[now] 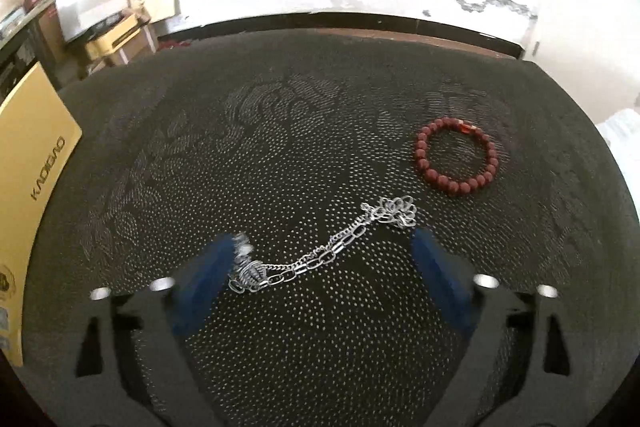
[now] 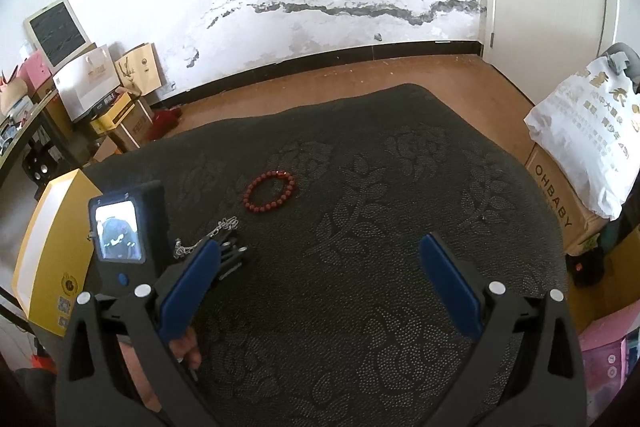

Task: Organize jewelry
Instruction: 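Grasp the silver chain with the left gripper, then grasp the red bead bracelet with the right gripper and lift it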

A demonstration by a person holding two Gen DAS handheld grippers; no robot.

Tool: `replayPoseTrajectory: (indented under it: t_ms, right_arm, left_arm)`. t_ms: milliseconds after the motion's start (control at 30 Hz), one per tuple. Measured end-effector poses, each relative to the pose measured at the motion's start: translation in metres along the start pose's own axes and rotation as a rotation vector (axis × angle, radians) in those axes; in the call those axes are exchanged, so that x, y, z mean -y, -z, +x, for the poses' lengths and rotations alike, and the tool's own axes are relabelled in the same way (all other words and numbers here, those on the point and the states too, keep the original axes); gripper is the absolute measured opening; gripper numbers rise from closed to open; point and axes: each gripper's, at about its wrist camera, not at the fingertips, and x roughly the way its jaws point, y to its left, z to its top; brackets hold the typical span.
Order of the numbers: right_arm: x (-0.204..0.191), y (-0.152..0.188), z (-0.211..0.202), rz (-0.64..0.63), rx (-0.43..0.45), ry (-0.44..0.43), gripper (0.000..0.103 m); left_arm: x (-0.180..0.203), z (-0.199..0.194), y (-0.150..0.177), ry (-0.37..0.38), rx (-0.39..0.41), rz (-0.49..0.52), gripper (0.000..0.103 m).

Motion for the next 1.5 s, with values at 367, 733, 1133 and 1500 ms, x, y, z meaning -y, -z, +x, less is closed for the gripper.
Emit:
replayPoseTrajectory:
  t_ms: [367,733,1133,1500]
  right_arm:
    - [-0.007,-0.005,0.008,0.004,-0.015,-0.013,0.097]
    - [-0.029,-0.003,0.044,-0.038,-0.077,-0.006,0.097]
    - [-0.059,0.003,0.151,-0.134,-0.219,0.082,0.097]
    - [-0.066,-0.018,0.204,-0.154,-0.178,0.109,0.097]
  left_arm:
    - [-0.026,-0.01,0.003,0.05,-0.009,0.023,0.008]
    - [-0.069,-0.036,0.004,0.09,-0.019,0.033,0.007]
    - [-0.12,-0.066,0.007,0.106,-0.003,0.054,0.006]
    - [-0.14,-0.074,0.007,0.117,-0.004,0.071,0.006]
